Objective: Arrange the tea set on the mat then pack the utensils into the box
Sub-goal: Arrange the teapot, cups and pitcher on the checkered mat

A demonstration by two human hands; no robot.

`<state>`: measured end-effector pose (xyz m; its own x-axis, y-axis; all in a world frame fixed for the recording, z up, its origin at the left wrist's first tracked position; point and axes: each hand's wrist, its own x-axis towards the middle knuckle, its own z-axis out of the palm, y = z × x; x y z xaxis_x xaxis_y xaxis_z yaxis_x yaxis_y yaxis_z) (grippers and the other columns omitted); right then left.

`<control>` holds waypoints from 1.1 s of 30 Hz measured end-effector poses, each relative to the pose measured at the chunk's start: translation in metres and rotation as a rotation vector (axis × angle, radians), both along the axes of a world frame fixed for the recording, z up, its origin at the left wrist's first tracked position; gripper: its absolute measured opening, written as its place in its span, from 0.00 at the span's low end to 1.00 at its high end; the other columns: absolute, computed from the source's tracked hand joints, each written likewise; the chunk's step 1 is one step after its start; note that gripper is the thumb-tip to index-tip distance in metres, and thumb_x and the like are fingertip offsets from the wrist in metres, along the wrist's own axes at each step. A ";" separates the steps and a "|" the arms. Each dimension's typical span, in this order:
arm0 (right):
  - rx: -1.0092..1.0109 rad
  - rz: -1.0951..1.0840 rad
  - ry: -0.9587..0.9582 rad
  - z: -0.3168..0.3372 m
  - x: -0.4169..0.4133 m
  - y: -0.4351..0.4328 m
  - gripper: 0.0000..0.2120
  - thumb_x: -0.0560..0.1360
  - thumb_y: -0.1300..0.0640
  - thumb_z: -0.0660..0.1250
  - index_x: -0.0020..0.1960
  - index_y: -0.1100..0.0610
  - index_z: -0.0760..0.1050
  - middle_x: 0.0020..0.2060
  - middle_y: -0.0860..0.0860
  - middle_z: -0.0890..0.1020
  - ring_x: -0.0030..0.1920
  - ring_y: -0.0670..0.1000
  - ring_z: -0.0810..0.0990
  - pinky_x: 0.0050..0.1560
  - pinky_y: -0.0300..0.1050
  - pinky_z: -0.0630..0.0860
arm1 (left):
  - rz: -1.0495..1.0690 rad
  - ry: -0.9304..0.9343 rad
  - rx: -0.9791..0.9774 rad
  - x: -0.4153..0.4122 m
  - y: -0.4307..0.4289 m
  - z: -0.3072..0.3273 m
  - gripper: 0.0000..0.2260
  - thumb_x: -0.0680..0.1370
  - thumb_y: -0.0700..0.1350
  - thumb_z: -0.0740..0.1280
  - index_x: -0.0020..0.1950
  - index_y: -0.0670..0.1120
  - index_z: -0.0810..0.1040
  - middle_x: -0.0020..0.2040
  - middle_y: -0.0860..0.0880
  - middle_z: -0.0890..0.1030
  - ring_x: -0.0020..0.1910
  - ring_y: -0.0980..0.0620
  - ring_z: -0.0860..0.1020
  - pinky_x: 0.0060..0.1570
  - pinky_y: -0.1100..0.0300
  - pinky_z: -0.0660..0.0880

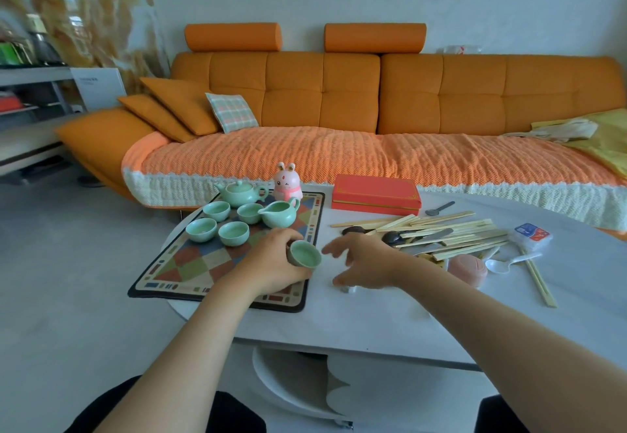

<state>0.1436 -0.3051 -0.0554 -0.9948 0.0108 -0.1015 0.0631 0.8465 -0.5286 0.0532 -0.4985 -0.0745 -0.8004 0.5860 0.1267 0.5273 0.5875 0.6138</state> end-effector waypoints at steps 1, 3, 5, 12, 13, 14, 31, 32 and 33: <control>0.080 0.022 -0.044 0.000 0.001 0.002 0.25 0.71 0.53 0.76 0.66 0.47 0.75 0.57 0.47 0.77 0.50 0.47 0.78 0.48 0.41 0.76 | 0.019 0.000 -0.010 -0.003 -0.003 -0.002 0.21 0.66 0.53 0.77 0.56 0.56 0.74 0.55 0.57 0.74 0.53 0.56 0.76 0.52 0.57 0.75; 0.146 0.067 -0.126 -0.003 0.002 0.003 0.18 0.71 0.53 0.75 0.60 0.47 0.78 0.53 0.48 0.79 0.49 0.48 0.78 0.47 0.39 0.74 | 0.058 -0.012 -0.045 -0.005 -0.010 -0.004 0.20 0.65 0.53 0.75 0.54 0.57 0.74 0.54 0.57 0.75 0.51 0.57 0.76 0.50 0.57 0.76; 0.159 0.087 -0.152 -0.006 0.001 0.002 0.14 0.72 0.55 0.74 0.57 0.48 0.80 0.51 0.47 0.80 0.47 0.47 0.79 0.48 0.39 0.75 | 0.088 -0.035 -0.084 -0.005 -0.013 -0.004 0.20 0.65 0.52 0.74 0.53 0.57 0.72 0.53 0.57 0.75 0.49 0.57 0.75 0.46 0.58 0.75; 0.051 0.052 0.015 -0.007 -0.025 -0.035 0.16 0.74 0.53 0.73 0.62 0.49 0.78 0.50 0.44 0.80 0.47 0.45 0.78 0.46 0.36 0.74 | 0.150 -0.108 -0.190 -0.007 -0.039 0.001 0.21 0.65 0.57 0.73 0.53 0.57 0.69 0.50 0.56 0.75 0.44 0.56 0.77 0.37 0.57 0.72; 0.044 0.053 0.031 -0.006 -0.033 -0.044 0.17 0.74 0.53 0.73 0.62 0.48 0.77 0.51 0.44 0.80 0.48 0.45 0.78 0.47 0.37 0.74 | 0.164 -0.114 -0.200 -0.009 -0.045 0.001 0.22 0.66 0.58 0.73 0.55 0.56 0.68 0.51 0.56 0.75 0.44 0.56 0.76 0.36 0.57 0.71; 0.036 0.052 0.048 -0.006 -0.041 -0.053 0.17 0.74 0.54 0.73 0.63 0.48 0.77 0.51 0.44 0.80 0.49 0.46 0.78 0.48 0.38 0.75 | 0.181 -0.122 -0.205 -0.013 -0.052 0.001 0.23 0.66 0.58 0.72 0.56 0.55 0.68 0.51 0.56 0.74 0.45 0.56 0.76 0.36 0.57 0.70; -0.031 0.039 0.168 -0.036 -0.106 -0.128 0.11 0.71 0.58 0.67 0.52 0.53 0.83 0.33 0.48 0.76 0.33 0.47 0.72 0.37 0.42 0.73 | 0.390 0.100 -0.064 -0.058 -0.129 -0.016 0.08 0.72 0.56 0.66 0.46 0.54 0.72 0.45 0.55 0.75 0.46 0.49 0.76 0.40 0.55 0.74; -0.039 0.024 0.167 -0.037 -0.108 -0.130 0.11 0.72 0.58 0.67 0.52 0.52 0.83 0.36 0.48 0.78 0.35 0.47 0.74 0.38 0.40 0.74 | 0.410 0.090 -0.072 -0.060 -0.129 -0.016 0.10 0.73 0.56 0.66 0.50 0.54 0.72 0.47 0.56 0.75 0.49 0.48 0.76 0.41 0.55 0.73; -0.051 0.015 0.163 -0.037 -0.110 -0.132 0.11 0.73 0.57 0.68 0.54 0.52 0.82 0.39 0.47 0.80 0.38 0.46 0.76 0.40 0.38 0.74 | 0.431 0.074 -0.077 -0.061 -0.128 -0.016 0.14 0.73 0.57 0.66 0.54 0.54 0.72 0.50 0.55 0.74 0.51 0.48 0.75 0.42 0.55 0.72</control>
